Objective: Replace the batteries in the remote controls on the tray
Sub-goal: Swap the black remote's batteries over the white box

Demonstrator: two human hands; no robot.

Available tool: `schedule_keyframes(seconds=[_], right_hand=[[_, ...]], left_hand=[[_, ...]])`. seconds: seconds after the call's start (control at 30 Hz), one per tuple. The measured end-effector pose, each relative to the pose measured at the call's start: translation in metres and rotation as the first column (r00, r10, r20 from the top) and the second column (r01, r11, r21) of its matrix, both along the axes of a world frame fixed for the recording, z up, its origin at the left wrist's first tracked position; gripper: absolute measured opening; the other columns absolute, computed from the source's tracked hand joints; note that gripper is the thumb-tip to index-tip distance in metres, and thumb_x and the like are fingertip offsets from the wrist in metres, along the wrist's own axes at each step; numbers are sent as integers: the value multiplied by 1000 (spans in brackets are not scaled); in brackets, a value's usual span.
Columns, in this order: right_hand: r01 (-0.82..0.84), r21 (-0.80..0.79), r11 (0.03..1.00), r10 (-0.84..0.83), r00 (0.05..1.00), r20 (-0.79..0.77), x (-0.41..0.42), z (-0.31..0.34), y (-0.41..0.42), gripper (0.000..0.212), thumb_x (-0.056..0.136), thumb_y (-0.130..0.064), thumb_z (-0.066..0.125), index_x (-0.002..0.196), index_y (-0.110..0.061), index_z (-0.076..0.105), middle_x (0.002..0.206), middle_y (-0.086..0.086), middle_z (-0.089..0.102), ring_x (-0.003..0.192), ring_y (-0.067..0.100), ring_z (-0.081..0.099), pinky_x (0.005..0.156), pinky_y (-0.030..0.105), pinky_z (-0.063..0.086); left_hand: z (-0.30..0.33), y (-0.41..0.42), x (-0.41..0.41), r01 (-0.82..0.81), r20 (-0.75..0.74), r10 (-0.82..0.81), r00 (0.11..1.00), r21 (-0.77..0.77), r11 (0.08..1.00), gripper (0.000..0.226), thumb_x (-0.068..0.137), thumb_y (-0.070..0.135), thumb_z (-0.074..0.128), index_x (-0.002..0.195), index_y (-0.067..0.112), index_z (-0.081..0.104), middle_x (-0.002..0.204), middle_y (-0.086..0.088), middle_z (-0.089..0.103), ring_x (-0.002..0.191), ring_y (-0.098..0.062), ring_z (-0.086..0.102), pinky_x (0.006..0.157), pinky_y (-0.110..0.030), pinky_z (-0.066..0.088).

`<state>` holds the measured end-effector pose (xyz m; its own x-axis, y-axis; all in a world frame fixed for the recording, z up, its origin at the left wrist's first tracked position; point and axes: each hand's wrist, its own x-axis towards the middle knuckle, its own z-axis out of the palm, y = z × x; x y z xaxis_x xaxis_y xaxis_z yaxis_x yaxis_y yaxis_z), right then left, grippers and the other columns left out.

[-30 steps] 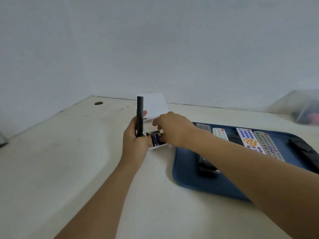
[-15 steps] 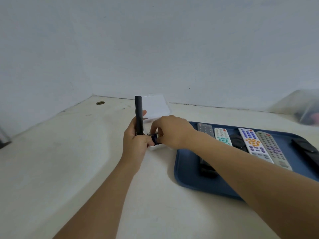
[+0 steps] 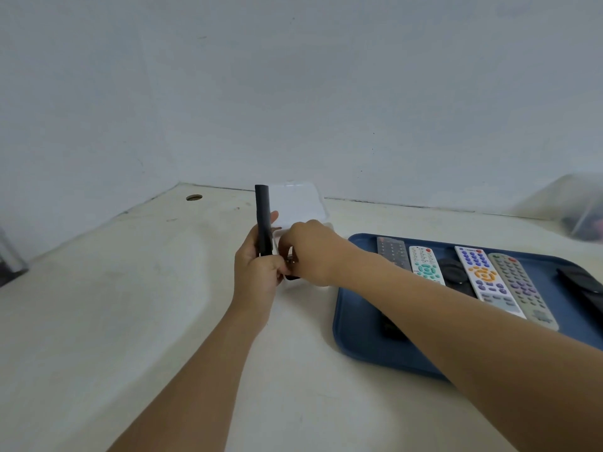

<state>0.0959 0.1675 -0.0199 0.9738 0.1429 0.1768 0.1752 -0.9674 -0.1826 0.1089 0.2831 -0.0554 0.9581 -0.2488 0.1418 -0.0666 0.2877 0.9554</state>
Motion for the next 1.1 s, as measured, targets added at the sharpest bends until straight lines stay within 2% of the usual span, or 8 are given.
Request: schedule_keyframes(seconds=[0.13, 0.33, 0.5, 0.6, 0.7, 0.77, 0.93, 1.1], right_hand=[[30, -45, 999, -29, 999, 27, 8, -2, 1, 17, 88, -20, 69, 102, -10, 71, 87, 2, 60, 82, 19, 57, 66, 28, 45], [25, -54, 998, -24, 1000, 16, 9, -9, -2, 20, 88, -22, 70, 102, -9, 74, 96, 6, 68, 86, 21, 63, 78, 35, 57], [1, -102, 995, 0, 1000, 14, 11, -12, -3, 16, 91, -23, 67, 96, -9, 73, 79, 0, 57, 77, 18, 56, 61, 26, 46], [2, -5, 1000, -2, 1000, 3, 11, -7, -9, 17, 89, -21, 69, 100, -9, 73, 88, 1, 65, 82, 17, 59, 69, 27, 52], [-3, 135, 991, 9, 999, -44, 7, 1, -14, 6, 89, -16, 70, 93, -12, 73, 73, -14, 52, 72, 9, 50, 57, 15, 37], [-25, 178, 984, 39, 996, -79, 3, 3, -16, 5, 89, -18, 71, 86, -18, 67, 73, -16, 49, 68, 5, 47, 57, 16, 33], [-37, 250, 968, 66, 992, -110, 1, 16, -21, 9, 89, -17, 73, 94, -11, 69, 76, -12, 56, 64, 5, 53, 58, 19, 42], [-2, 493, 870, 59, 993, -101, -3, 28, -37, 3, 93, -9, 68, 93, -7, 66, 84, 12, 67, 63, 23, 68, 68, 36, 61]], left_hand=[[0, 1, 0, -5, -20, 4, 1000, -20, 1000, 85, 68, -29, 37, 134, 19, 62, 113, -8, 62, 58, -11, 49, 41, -15, 39], [-2, 0, 2, -26, -24, 25, 999, -30, 999, 84, 66, -29, 39, 131, 18, 64, 103, -6, 56, 56, -10, 47, 41, -16, 38], [-2, 0, 3, -21, -17, 21, 1000, -33, 999, 85, 65, -28, 39, 131, 19, 65, 113, -9, 59, 66, -15, 46, 41, -16, 40], [-2, 0, 2, -27, -28, 25, 999, -42, 999, 84, 67, -29, 38, 132, 18, 63, 113, -10, 58, 66, -16, 46, 41, -15, 40], [-2, 0, 3, -20, -42, 18, 999, -50, 999, 82, 69, -28, 40, 131, 19, 63, 118, -10, 59, 66, -15, 46, 42, -15, 41], [-3, -1, 4, -19, -37, 17, 999, -40, 999, 82, 69, -28, 40, 131, 20, 63, 116, -8, 59, 65, -14, 46, 43, -15, 41], [-4, -2, 6, -29, -39, 28, 999, -26, 999, 81, 69, -27, 42, 129, 23, 65, 115, -6, 63, 62, -11, 50, 44, -14, 42], [-9, -3, 11, -56, -46, 55, 997, -30, 998, 80, 68, -25, 44, 124, 27, 67, 97, -1, 54, 53, -13, 38, 42, -17, 35]])
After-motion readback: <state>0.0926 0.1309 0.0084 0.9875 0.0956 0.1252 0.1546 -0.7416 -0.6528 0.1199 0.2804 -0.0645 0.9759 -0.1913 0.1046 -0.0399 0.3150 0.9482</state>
